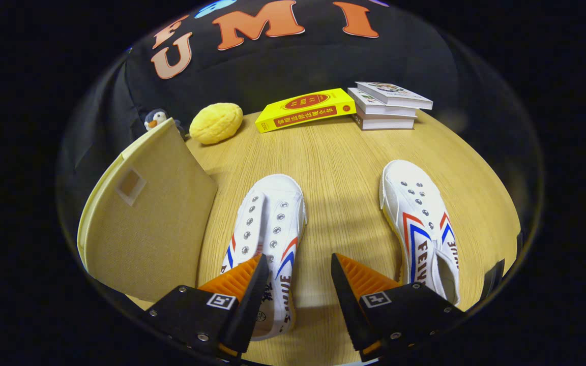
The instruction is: Open the storage box then place both shoes into the box .Put the left shoe in first, then the right shoe, with the right side of both shoes facing outward in a uniform manner.
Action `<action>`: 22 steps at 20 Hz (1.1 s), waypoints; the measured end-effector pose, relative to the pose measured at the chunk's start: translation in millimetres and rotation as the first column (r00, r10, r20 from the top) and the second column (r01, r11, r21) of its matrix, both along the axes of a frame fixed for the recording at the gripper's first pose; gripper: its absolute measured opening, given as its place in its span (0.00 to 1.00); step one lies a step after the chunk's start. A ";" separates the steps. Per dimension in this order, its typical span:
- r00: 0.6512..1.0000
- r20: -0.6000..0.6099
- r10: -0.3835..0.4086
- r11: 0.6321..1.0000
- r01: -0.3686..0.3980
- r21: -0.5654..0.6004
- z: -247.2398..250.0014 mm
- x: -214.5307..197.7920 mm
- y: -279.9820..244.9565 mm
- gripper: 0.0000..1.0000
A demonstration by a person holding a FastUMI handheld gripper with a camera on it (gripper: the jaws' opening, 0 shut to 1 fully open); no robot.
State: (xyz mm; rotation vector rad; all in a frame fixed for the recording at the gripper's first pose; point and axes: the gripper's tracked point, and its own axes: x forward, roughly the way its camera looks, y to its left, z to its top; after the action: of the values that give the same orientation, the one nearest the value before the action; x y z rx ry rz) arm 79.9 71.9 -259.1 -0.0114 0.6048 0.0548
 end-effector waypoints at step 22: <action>0.991 0.118 0.055 0.841 -0.110 0.530 108.1 2.2 60.7 0.00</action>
State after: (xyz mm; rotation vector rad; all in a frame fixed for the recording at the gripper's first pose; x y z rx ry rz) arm 82.1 132.6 -151.0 0.5045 0.4727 0.3064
